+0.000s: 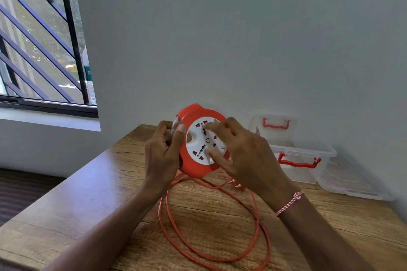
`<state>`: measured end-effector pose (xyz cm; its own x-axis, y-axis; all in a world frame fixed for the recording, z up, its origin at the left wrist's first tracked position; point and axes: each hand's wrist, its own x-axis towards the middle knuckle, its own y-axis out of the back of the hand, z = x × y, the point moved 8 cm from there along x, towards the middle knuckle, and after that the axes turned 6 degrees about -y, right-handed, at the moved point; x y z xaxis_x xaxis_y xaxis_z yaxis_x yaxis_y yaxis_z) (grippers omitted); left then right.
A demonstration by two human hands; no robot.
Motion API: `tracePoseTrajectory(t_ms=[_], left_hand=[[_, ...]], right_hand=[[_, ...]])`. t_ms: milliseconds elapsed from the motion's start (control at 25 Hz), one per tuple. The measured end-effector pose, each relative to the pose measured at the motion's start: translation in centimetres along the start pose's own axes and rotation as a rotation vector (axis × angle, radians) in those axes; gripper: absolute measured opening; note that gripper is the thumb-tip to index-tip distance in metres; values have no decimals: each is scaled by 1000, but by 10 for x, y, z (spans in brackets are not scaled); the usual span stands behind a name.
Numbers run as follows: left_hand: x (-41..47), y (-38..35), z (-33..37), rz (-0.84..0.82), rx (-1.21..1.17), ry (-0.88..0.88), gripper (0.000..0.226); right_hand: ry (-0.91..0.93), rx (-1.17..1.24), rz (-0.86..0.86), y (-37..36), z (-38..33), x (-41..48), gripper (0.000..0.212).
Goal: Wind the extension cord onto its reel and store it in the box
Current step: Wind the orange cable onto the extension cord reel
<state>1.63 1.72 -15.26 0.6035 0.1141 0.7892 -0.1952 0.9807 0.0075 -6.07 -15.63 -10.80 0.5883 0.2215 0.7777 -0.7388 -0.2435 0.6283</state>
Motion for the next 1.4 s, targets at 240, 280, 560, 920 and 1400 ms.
tracePoseTrajectory(t_ms=[240, 280, 560, 920, 1400], left_hand=[[2, -1, 2, -31, -29, 0, 29], [2, -2, 2, -36, -41, -4, 29], [0, -2, 5, -40, -3, -25, 28], [-6, -5, 15, -1, 111, -67, 44], [2, -3, 3, -48, 46, -21, 27]], right_hand=[[228, -383, -13, 0, -15, -5, 80], [244, -396, -4, 3, -16, -5, 78], [185, -247, 30, 5, -20, -6, 61], [-895, 889, -117, -35, 26, -19, 56], [112, -242, -74, -13, -10, -4, 66]])
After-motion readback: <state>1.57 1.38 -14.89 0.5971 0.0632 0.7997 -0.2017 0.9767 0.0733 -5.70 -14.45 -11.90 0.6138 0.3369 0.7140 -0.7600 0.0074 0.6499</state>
